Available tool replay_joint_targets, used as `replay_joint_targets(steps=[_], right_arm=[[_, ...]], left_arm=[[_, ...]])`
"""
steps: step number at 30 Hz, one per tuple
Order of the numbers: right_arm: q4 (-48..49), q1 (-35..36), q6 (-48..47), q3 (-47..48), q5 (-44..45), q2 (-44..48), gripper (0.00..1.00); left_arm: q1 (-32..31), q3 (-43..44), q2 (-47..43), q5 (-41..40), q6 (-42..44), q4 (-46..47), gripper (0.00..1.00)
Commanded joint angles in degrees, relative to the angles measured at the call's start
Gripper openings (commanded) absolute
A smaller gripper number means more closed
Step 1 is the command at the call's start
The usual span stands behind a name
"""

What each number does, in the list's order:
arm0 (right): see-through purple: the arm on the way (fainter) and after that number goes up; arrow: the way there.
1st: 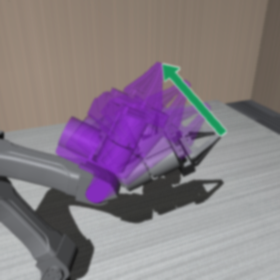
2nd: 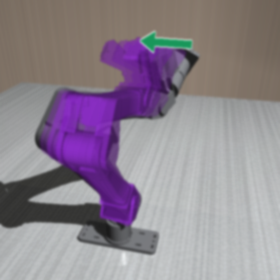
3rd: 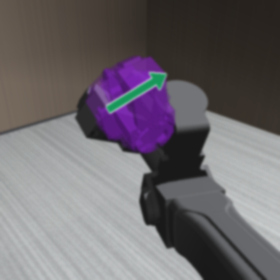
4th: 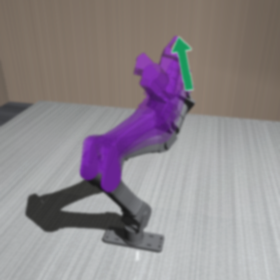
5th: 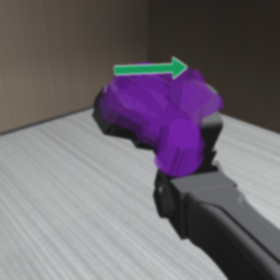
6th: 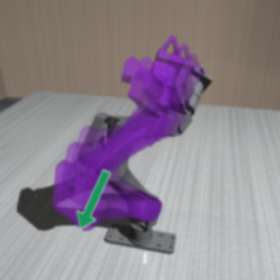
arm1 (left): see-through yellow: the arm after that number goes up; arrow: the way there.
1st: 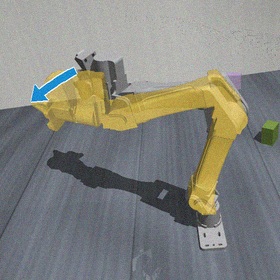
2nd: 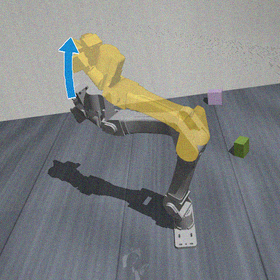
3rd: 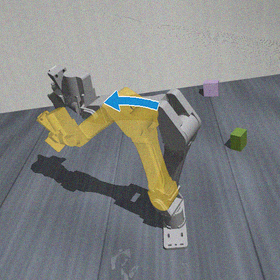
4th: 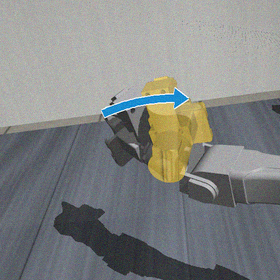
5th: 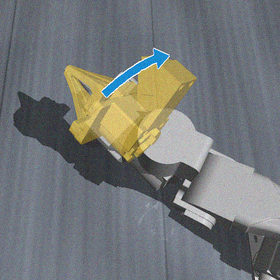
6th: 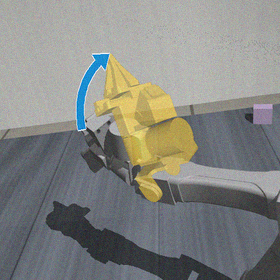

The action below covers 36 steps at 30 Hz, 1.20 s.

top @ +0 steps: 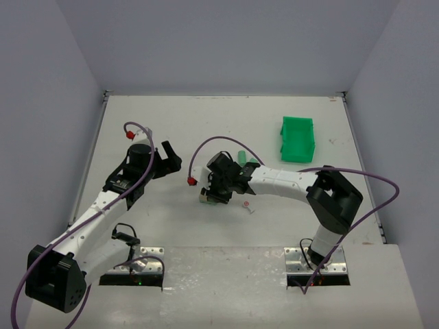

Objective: Build the wood block tower

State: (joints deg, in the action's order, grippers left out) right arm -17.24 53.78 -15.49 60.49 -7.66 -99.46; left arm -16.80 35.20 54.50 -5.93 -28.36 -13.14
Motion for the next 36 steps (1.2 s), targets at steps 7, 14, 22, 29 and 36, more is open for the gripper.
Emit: replay_joint_targets(steps=[7, 14, 22, 29, 36], right_arm=[[0.0, 0.3, -0.1, 3.2, 0.1, -1.3, 0.3], [-0.2, 0.3, 0.2, 3.4, 0.3, -1.5, 0.34], [0.4, 0.3, -0.1, 3.1, -0.2, -0.9, 0.46], [0.1, 0.3, 0.5, 3.3, 0.3, -0.1, 0.67], [0.8, 0.3, 2.3, 1.0, -0.1, 4.2, 0.99]], left_arm=[[-0.3, 0.4, -0.1, 0.4, 0.1, 1.9, 1.0], [-0.3, 0.3, -0.1, 0.5, 0.1, 1.9, 1.0], [-0.3, 0.3, 0.1, 1.4, 0.2, 2.1, 1.0], [-0.3, 0.5, 1.0, 2.6, 0.2, 2.7, 1.0], [-0.3, -0.2, 0.4, 4.2, -1.9, 2.0, 1.0]])
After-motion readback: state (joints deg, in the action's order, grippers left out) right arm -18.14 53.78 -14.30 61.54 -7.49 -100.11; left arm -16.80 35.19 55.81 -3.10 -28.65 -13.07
